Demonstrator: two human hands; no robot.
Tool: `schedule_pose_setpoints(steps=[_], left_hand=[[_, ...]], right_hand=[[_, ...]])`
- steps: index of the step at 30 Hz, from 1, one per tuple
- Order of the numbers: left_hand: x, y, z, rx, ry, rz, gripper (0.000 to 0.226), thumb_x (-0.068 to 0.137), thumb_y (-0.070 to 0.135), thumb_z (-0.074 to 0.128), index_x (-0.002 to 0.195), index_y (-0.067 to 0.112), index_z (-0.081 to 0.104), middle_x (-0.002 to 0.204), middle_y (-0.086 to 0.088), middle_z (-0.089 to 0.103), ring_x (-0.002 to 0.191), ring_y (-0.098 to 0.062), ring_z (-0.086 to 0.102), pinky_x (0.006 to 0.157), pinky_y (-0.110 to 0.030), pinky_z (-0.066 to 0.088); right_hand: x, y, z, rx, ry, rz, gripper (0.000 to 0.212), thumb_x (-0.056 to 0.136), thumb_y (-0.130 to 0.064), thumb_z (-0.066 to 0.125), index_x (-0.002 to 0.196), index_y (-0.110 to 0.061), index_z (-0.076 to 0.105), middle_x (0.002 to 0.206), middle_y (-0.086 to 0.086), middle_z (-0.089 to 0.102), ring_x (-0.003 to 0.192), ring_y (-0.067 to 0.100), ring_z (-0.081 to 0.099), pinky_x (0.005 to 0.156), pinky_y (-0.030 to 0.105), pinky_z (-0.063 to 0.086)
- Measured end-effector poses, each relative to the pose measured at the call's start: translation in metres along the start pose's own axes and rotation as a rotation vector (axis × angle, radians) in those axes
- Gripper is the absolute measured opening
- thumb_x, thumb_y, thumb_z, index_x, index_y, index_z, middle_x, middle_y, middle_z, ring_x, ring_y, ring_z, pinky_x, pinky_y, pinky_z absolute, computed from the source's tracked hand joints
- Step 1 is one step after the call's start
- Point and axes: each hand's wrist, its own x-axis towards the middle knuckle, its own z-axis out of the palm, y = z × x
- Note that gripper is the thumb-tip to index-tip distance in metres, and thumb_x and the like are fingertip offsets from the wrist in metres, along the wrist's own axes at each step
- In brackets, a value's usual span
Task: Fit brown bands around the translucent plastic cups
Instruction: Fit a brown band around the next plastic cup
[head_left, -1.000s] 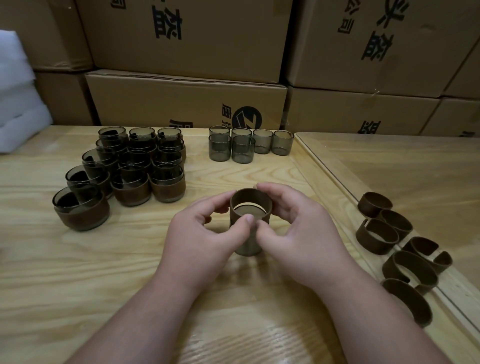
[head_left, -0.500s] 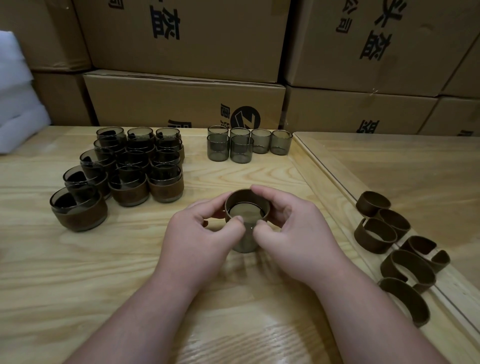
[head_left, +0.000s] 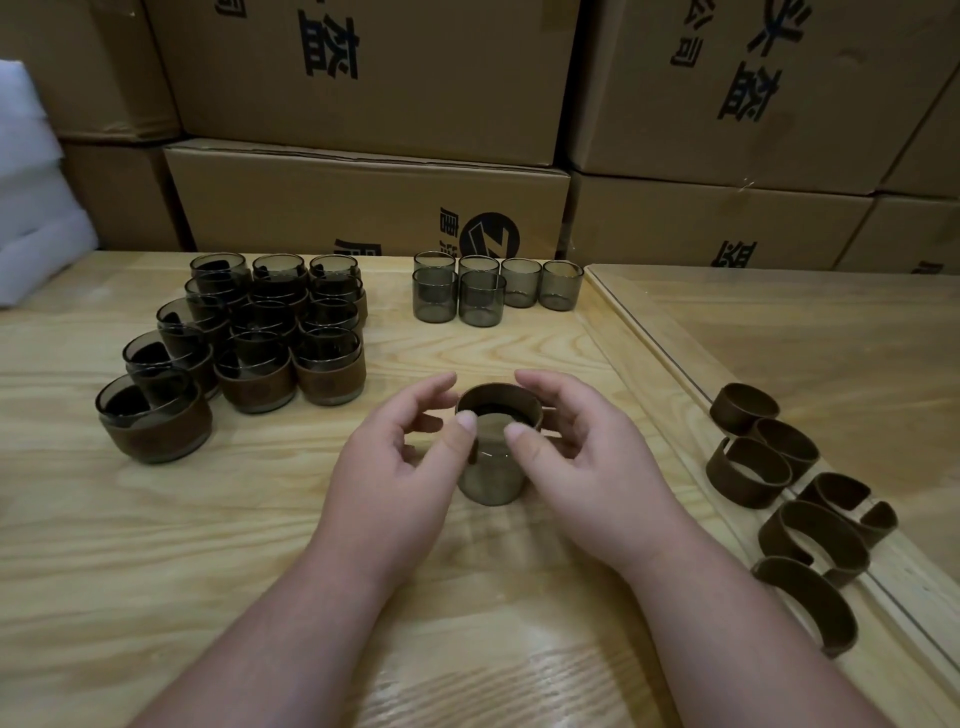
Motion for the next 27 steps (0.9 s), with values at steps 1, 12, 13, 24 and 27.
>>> schedule_pose_setpoints(steps=[1,12,13,24,27], left_hand=[[0.0,0.0,0.0,-0.019,0.017,0.009,0.026,0.098,0.025,0.067,0.12,0.038,0.069,0.116,0.015,0.07,0.098,0.005,0.064,0.074,-0.005,0.046],[0.001,-0.002,0.003,-0.032,0.042,0.011,0.037,0.093,0.016,0.057,0.092,0.047,0.076,0.102,0.011,0.066,0.083,0.0,0.06,0.063,-0.007,0.041],[0.001,-0.003,0.003,-0.022,0.044,0.008,0.042,0.094,0.012,0.056,0.093,0.049,0.076,0.101,0.011,0.066,0.08,0.0,0.059,0.061,-0.008,0.04],[0.0,-0.003,0.005,0.155,0.083,-0.054,0.05,0.088,0.004,0.052,0.101,0.047,0.073,0.093,0.017,0.055,0.074,-0.001,0.05,0.061,-0.016,0.035],[-0.001,-0.002,0.005,0.194,0.08,-0.051,0.048,0.089,0.004,0.052,0.1,0.046,0.073,0.092,0.024,0.057,0.082,0.006,0.054,0.066,-0.01,0.036]], right_hand=[[0.0,-0.001,-0.001,0.02,0.035,0.001,0.042,0.083,-0.041,0.062,0.125,-0.038,0.065,0.117,-0.021,0.07,0.112,-0.005,0.063,0.092,0.017,0.052],[0.001,-0.006,-0.002,0.122,0.186,0.044,0.038,0.082,-0.023,0.051,0.106,-0.027,0.08,0.101,-0.02,0.075,0.103,-0.012,0.063,0.084,0.009,0.051],[0.001,-0.006,-0.002,0.139,0.193,0.062,0.04,0.081,-0.024,0.05,0.106,-0.025,0.08,0.101,-0.018,0.076,0.104,-0.011,0.064,0.089,0.015,0.053],[0.005,-0.01,0.006,0.226,0.224,0.128,0.046,0.075,-0.027,0.046,0.104,-0.023,0.081,0.099,-0.02,0.077,0.103,-0.008,0.066,0.1,0.04,0.056],[0.006,-0.007,0.007,0.245,0.218,0.144,0.042,0.076,-0.028,0.046,0.098,-0.027,0.081,0.099,-0.023,0.076,0.103,-0.007,0.066,0.099,0.042,0.057]])
